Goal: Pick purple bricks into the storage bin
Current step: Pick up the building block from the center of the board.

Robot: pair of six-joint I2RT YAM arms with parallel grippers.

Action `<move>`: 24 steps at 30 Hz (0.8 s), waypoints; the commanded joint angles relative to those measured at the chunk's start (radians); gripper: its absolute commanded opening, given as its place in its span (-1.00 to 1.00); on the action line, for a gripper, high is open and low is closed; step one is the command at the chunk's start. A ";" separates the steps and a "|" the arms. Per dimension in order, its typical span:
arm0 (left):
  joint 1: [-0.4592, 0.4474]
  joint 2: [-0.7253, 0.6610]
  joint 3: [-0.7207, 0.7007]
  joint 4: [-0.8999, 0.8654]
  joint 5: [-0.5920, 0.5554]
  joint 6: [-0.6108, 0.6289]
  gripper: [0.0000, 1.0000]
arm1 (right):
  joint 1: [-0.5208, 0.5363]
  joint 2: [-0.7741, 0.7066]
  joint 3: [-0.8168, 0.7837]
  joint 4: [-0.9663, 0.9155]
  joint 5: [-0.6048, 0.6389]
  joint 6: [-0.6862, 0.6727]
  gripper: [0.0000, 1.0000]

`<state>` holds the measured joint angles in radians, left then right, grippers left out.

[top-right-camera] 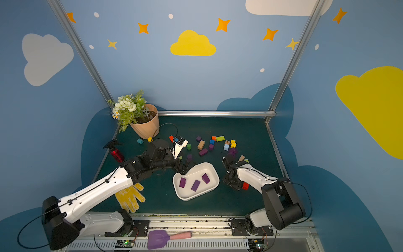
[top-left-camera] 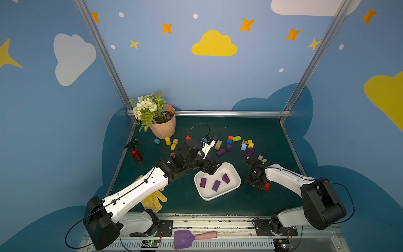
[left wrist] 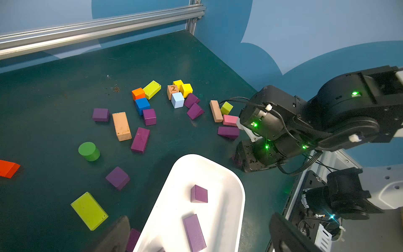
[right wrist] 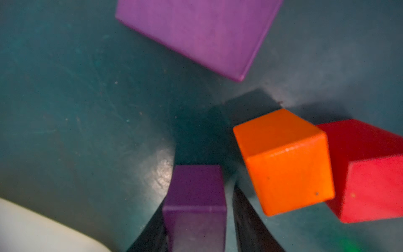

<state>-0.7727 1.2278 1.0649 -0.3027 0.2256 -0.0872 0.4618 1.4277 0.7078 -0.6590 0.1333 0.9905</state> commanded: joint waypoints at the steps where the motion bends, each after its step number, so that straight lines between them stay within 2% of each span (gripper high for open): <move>1: 0.006 -0.016 -0.003 -0.006 -0.006 -0.009 1.00 | -0.004 0.025 0.000 0.032 -0.003 -0.016 -0.20; 11: 0.016 -0.005 0.001 -0.011 -0.007 -0.016 0.99 | 0.003 -0.028 0.016 -0.002 0.033 -0.029 -0.33; 24: 0.040 0.024 0.021 -0.034 -0.042 -0.045 1.00 | 0.080 -0.131 0.084 -0.103 0.149 -0.041 -0.33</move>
<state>-0.7406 1.2346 1.0657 -0.3058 0.1986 -0.1169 0.5236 1.3296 0.7570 -0.7040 0.2245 0.9600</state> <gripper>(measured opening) 0.997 0.337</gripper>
